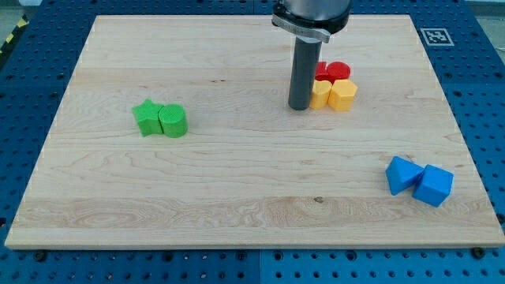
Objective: Slide blue triangle to the bottom of the green circle
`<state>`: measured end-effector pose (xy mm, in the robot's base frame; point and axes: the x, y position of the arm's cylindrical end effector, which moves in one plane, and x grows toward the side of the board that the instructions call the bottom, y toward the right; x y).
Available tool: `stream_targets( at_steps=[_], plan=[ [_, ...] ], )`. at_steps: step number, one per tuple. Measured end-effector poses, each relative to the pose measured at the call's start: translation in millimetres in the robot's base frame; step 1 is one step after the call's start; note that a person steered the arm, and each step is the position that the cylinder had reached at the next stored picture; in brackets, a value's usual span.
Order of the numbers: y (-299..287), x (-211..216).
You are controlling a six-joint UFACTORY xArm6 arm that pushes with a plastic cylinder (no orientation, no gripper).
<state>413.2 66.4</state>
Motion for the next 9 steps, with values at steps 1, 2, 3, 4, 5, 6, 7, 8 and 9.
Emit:
stream_targets(
  at_steps=[1,2,3,4,5,6,7,8,9],
  plan=[
    [0.0,6.3],
    [-0.1,22.5],
    [-0.1,23.0],
    [-0.1,31.1],
    [-0.1,46.7],
    [4.3,47.8],
    [41.4,52.7],
    [81.1,58.7],
    [124.5,69.0]
  ],
)
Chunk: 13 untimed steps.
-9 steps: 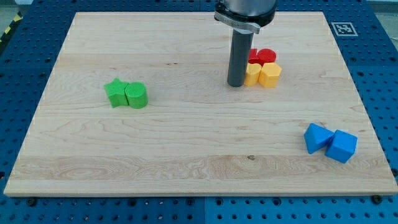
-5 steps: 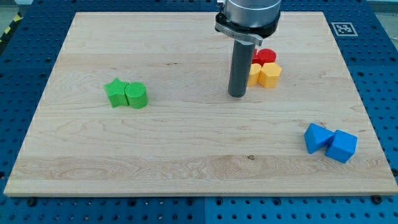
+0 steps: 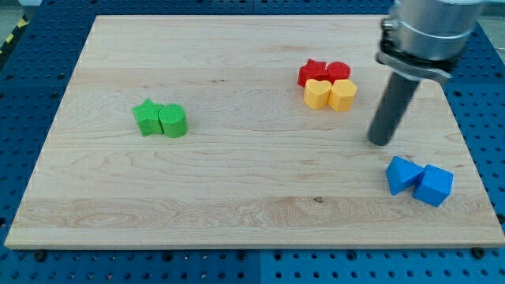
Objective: Slide blue triangle to the bottom of the green circle
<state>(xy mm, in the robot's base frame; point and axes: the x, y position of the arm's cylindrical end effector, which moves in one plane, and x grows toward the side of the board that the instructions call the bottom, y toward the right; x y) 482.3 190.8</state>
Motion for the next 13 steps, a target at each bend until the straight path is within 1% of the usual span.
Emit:
stream_targets(
  at_steps=[1,3,4,5,6,7,8,9,10,11,12,13],
  plan=[
    [30.4,3.8],
    [38.9,3.8],
    [80.7,16.9],
    [107.9,22.5],
    [111.0,22.5],
    [139.7,31.7],
    [154.4,36.0],
    [153.0,57.9],
    [122.6,83.9],
    [61.5,85.5],
    [30.6,95.7],
    [30.3,100.9]
  ],
)
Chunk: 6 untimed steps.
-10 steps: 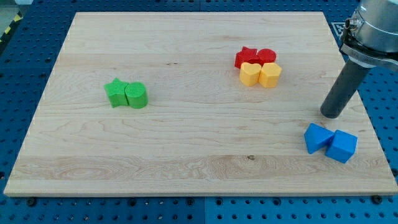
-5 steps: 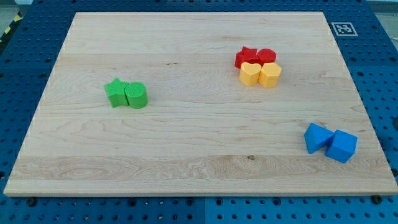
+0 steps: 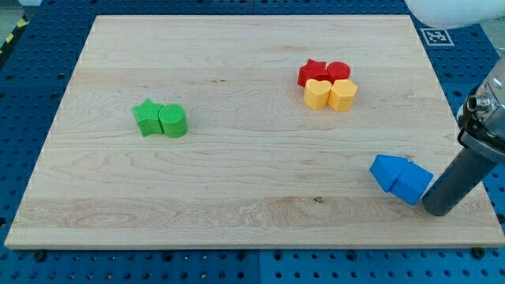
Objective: Slide blue triangle to the bottom of the green circle
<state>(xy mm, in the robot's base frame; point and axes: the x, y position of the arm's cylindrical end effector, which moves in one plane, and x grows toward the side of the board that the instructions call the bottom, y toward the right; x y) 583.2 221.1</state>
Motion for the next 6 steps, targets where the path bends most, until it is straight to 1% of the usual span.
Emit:
stream_targets(
  at_steps=[2,4,5,6],
  plan=[
    [-31.0,19.8],
    [-2.3,-6.6],
    [-4.4,-25.9],
    [-29.7,-49.5]
  ],
)
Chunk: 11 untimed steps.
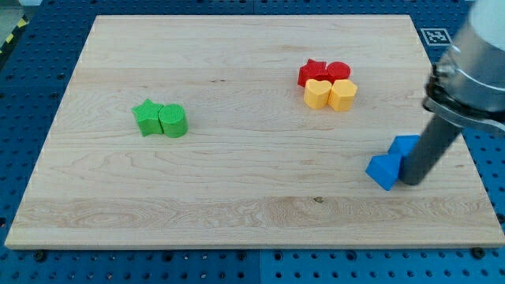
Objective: Slide blue triangle to the bottom of the green circle
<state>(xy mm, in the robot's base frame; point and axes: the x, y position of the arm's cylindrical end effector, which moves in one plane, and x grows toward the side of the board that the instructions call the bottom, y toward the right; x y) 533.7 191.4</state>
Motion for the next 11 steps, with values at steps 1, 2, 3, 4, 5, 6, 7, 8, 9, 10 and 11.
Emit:
stream_targets(
  at_steps=[1,2,3,4,5,6,7,8,9,10,11],
  plan=[
    [-21.5,-1.3],
    [-37.7,-1.3],
    [-40.7,-1.3],
    [-73.8,-1.3],
    [-95.6,-3.9],
    [-114.8,2.6],
    [-148.3,8.7],
    [-185.7,8.7],
    [-207.9,8.7],
    [-183.0,8.7],
    [-170.6,3.6]
  ],
)
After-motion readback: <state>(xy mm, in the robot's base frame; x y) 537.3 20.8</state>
